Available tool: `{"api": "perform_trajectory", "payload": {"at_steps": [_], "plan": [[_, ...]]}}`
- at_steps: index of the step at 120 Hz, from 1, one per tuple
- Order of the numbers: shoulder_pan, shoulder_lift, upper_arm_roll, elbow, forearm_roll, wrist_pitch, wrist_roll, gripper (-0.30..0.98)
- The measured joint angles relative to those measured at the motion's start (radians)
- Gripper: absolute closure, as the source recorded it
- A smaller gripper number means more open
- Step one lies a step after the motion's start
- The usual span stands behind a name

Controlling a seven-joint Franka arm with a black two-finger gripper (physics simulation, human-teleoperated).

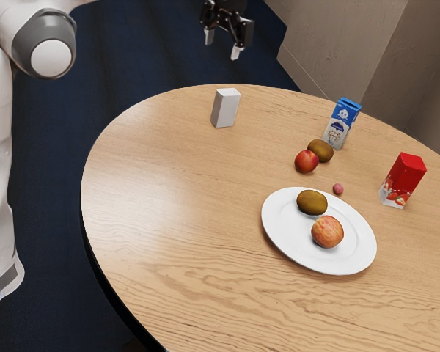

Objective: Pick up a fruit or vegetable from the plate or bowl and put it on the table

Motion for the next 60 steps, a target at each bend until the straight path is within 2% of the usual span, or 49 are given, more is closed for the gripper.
{"api": "perform_trajectory", "payload": {"at_steps": [31,37,42,47,53,60], "plan": [[0.003,0.0,-0.007,0.003,0.004,-0.009,-0.038,0.02],[0.004,-0.009,-0.047,0.108,0.058,-0.02,-0.048,0.02],[-0.044,-0.025,-0.09,0.225,0.113,-0.031,-0.056,0.02],[-0.132,-0.029,-0.113,0.269,0.142,-0.042,-0.061,0.03],[-0.217,-0.004,-0.128,0.26,0.138,-0.051,-0.057,0.03],[-0.237,0.048,-0.146,0.231,0.124,-0.057,-0.046,0.03]]}}
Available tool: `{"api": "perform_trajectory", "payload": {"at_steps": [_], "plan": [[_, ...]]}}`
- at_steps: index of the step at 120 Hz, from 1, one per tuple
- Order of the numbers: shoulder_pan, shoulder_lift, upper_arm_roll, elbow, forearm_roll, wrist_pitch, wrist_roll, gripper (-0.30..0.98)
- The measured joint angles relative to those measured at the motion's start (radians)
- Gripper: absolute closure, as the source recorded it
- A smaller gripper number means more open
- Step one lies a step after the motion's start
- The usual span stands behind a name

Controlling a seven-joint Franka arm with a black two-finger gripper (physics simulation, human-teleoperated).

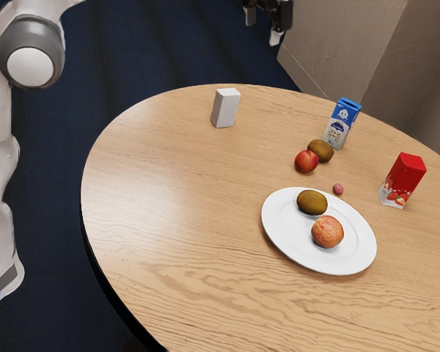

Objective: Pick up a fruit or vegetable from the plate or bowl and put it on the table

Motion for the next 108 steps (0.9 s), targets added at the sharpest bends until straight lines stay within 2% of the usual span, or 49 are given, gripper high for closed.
{"api": "perform_trajectory", "payload": {"at_steps": [14,26,45,53,62,69,80,108], "plan": [[0.034,0.087,-0.02,-0.034,-0.035,0.014,0.026,0.03],[0.009,0.101,-0.071,-0.134,-0.053,0.024,0.046,0.02],[-0.102,0.059,-0.095,-0.331,-0.062,0.113,0.076,0.02],[-0.159,0.006,-0.077,-0.429,-0.064,0.158,0.086,0.02],[-0.256,-0.044,-0.015,-0.512,-0.065,0.21,0.096,0.02],[-0.311,-0.064,0.022,-0.533,-0.066,0.251,0.103,0.02],[-0.342,-0.07,0.037,-0.546,-0.067,0.321,0.113,0.02],[-0.305,0.04,0.058,-0.505,-0.094,0.418,0.104,0.02]]}}
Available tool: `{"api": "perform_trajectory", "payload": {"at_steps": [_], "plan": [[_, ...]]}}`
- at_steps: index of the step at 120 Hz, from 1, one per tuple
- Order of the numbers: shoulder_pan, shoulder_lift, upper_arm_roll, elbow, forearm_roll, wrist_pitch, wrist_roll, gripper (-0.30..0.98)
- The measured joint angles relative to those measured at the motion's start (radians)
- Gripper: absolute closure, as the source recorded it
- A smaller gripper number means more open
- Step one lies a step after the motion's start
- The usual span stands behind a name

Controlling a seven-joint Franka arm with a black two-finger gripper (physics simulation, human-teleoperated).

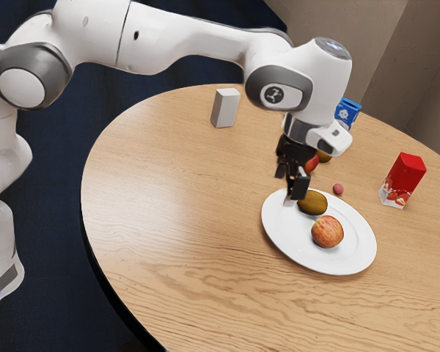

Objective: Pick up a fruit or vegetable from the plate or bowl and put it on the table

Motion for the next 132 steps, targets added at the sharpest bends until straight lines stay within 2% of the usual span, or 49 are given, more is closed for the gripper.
{"api": "perform_trajectory", "payload": {"at_steps": [18,48,72,132], "plan": [[0.003,0.017,0.004,0.013,-0.013,0.023,0.004,0.02],[0.019,0.125,-0.033,0.12,-0.041,0.032,0.024,0.02],[0.202,0.198,-0.224,0.178,-0.042,0.038,0.037,0.02],[0.29,0.281,-0.304,0.223,-0.039,0.14,0.054,0.02]]}}
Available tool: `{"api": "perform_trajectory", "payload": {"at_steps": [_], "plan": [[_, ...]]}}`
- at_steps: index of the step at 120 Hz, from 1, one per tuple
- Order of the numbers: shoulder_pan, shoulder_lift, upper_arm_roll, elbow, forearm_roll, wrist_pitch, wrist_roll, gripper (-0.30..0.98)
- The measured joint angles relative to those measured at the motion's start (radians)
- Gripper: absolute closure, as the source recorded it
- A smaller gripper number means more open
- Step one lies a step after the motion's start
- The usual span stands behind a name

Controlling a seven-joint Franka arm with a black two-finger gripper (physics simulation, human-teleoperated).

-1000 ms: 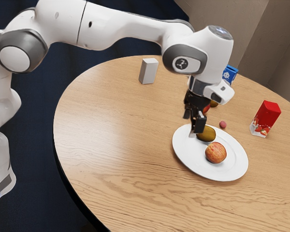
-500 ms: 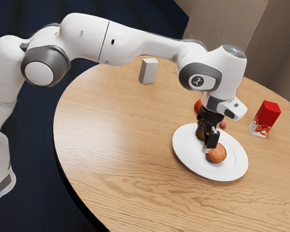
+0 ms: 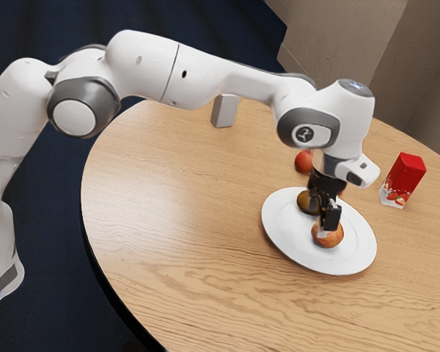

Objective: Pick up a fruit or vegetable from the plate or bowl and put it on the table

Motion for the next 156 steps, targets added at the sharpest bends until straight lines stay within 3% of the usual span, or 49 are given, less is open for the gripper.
{"api": "perform_trajectory", "payload": {"at_steps": [59,132,156], "plan": [[0.066,0.079,-0.014,0.032,0.002,0.108,0.007,0.03],[0.074,0.167,-0.018,0.061,0.001,0.201,0.011,0.02],[0.074,0.173,-0.015,0.061,0.002,0.213,0.009,0.13]]}}
